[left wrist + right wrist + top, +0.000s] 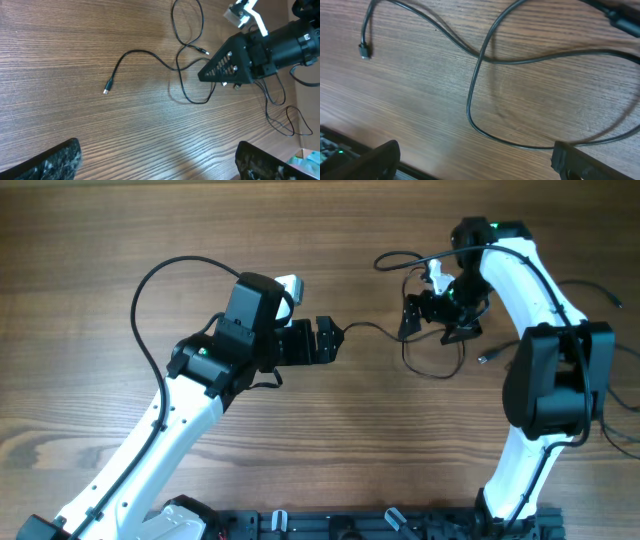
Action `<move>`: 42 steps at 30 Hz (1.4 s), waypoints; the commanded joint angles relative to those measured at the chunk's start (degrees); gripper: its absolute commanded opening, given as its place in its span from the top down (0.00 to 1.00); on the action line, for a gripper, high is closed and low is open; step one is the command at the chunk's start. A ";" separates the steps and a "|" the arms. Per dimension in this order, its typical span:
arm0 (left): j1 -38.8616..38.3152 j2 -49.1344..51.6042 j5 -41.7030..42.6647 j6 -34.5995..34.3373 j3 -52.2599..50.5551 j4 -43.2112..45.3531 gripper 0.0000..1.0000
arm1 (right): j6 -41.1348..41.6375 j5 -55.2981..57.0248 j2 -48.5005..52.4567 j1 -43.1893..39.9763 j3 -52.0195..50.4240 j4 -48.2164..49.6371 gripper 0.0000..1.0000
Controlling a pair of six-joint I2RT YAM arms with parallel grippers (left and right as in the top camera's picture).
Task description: Untangle cables
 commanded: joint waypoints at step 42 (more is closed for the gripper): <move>-0.20 0.00 0.68 -0.13 0.37 0.00 0.01 | 5.60 11.15 -0.42 5.09 -8.48 12.79 0.95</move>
